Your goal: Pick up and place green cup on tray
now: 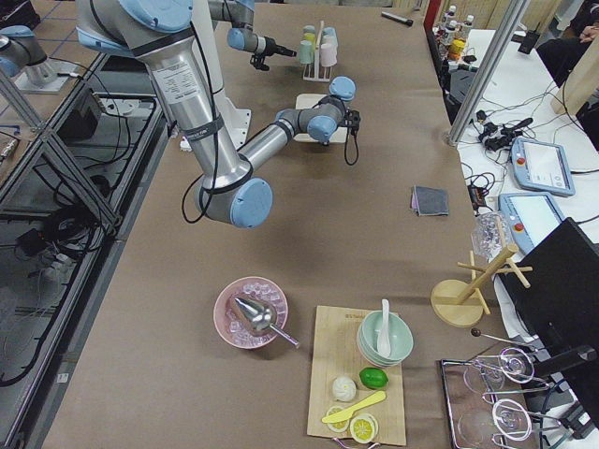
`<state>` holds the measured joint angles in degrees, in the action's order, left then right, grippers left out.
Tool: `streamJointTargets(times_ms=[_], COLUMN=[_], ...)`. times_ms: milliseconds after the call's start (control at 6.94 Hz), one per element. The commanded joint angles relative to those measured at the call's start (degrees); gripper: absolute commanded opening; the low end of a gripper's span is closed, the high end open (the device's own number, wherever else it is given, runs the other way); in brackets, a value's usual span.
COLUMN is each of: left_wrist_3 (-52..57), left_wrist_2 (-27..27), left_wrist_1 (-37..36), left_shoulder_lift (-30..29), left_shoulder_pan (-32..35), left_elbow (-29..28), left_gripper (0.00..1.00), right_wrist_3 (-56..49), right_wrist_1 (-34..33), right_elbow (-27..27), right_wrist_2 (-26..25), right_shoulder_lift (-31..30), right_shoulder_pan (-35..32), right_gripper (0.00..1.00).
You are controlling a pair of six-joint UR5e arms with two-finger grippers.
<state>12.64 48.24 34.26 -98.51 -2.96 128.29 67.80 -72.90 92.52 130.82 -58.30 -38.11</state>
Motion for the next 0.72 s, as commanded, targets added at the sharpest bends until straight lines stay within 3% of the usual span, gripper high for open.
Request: streamJointTargets(times_ms=[0,577], left_wrist_3=[1.7,3.2], left_wrist_2=[-2.8,-4.6], left_wrist_1=[-0.1,0.5], left_shoulder_lift=[0.2,1.3], left_shoulder_pan=[2.2,3.3], left_elbow=[-2.8,-4.2], left_gripper=[0.93,0.95], right_wrist_3=[1.6,1.5], right_wrist_1=[0.2,0.6], right_elbow=[-1.7,-3.5], right_wrist_2=[-3.7,-4.5], right_shoulder_lift=[2.8,2.9], right_shoulder_pan=[4.2,5.9], right_gripper=[0.0,0.0])
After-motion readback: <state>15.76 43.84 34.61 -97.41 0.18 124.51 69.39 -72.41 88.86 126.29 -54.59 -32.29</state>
